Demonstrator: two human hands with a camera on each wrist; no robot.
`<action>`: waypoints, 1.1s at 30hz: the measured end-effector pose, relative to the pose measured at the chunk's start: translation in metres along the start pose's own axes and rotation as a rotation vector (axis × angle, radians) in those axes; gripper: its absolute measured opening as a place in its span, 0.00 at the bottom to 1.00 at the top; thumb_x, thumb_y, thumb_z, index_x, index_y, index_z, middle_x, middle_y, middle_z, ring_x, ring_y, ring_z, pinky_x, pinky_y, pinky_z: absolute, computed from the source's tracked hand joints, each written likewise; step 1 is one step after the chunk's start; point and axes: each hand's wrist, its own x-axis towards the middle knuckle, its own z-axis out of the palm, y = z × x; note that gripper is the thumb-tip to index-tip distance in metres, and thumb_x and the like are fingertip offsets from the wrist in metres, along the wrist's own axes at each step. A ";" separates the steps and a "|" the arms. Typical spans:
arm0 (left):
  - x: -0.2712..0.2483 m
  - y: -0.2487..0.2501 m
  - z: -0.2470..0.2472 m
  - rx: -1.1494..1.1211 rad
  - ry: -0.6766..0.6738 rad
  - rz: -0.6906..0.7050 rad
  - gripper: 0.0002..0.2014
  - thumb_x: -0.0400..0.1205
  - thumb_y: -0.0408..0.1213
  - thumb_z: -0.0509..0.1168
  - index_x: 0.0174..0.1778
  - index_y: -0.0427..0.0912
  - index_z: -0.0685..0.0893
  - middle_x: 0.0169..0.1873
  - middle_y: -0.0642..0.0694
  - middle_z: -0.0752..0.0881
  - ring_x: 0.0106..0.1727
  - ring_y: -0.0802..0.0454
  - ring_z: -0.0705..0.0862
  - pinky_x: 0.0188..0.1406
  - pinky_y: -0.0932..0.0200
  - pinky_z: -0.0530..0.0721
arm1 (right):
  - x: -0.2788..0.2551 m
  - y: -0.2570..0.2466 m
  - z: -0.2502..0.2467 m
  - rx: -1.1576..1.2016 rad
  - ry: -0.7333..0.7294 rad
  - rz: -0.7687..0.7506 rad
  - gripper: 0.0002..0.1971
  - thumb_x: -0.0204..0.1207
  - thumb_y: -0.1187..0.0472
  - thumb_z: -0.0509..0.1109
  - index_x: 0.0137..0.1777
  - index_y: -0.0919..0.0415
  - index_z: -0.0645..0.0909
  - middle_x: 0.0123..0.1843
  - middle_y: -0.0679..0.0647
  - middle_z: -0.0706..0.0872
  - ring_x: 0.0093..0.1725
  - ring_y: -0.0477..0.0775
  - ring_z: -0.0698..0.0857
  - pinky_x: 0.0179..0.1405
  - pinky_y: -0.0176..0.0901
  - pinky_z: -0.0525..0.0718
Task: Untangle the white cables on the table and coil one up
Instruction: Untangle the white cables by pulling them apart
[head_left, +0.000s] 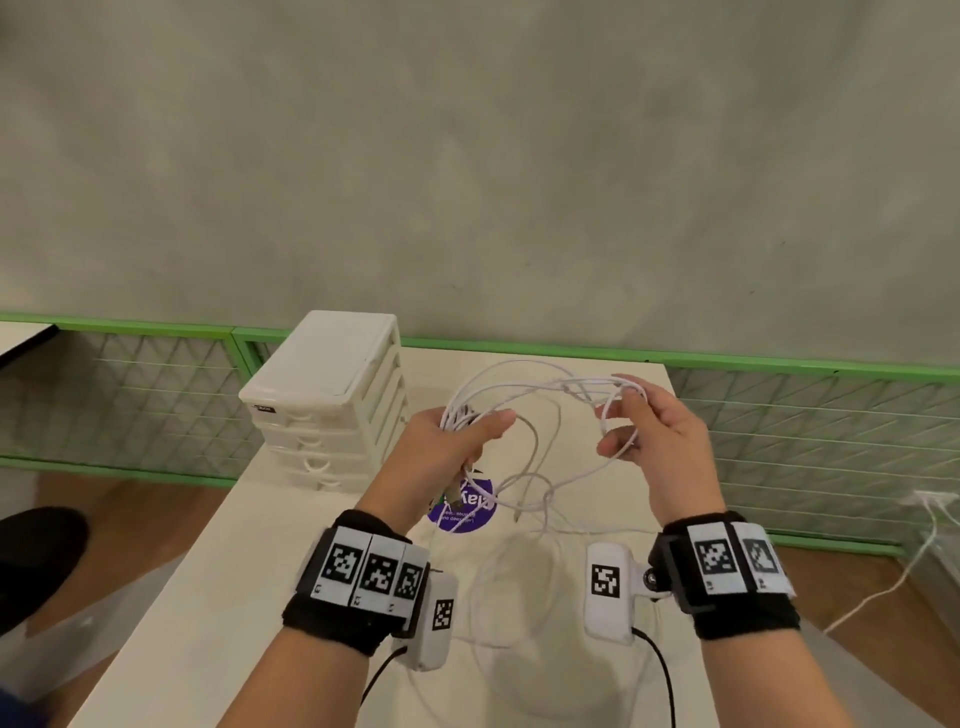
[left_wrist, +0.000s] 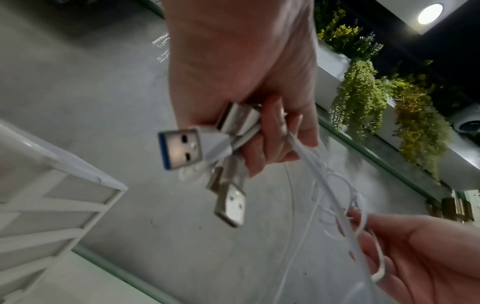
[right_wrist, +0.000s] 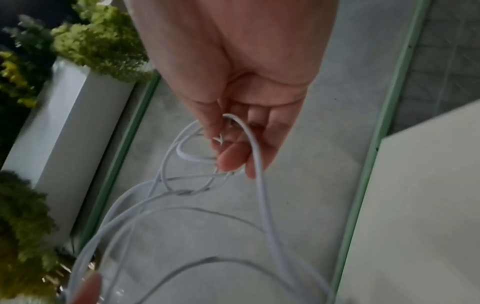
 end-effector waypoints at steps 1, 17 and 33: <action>-0.002 -0.001 0.000 -0.006 -0.024 -0.016 0.17 0.75 0.50 0.74 0.37 0.37 0.84 0.20 0.50 0.74 0.16 0.56 0.66 0.15 0.64 0.67 | -0.001 0.000 0.003 0.060 -0.007 0.011 0.10 0.84 0.63 0.60 0.54 0.55 0.83 0.36 0.54 0.84 0.25 0.51 0.80 0.33 0.43 0.85; 0.031 0.001 -0.073 0.412 0.485 0.241 0.25 0.76 0.47 0.73 0.26 0.37 0.68 0.25 0.43 0.68 0.29 0.47 0.64 0.27 0.53 0.63 | 0.014 0.037 -0.051 -0.882 0.240 -0.011 0.11 0.73 0.51 0.73 0.52 0.54 0.87 0.32 0.51 0.84 0.31 0.52 0.83 0.35 0.42 0.76; 0.048 -0.003 -0.086 0.607 0.332 0.238 0.25 0.82 0.47 0.66 0.25 0.40 0.64 0.25 0.45 0.68 0.33 0.43 0.68 0.33 0.54 0.64 | 0.001 0.050 -0.026 0.000 0.246 0.448 0.16 0.81 0.46 0.63 0.42 0.60 0.77 0.41 0.60 0.86 0.38 0.56 0.89 0.37 0.46 0.88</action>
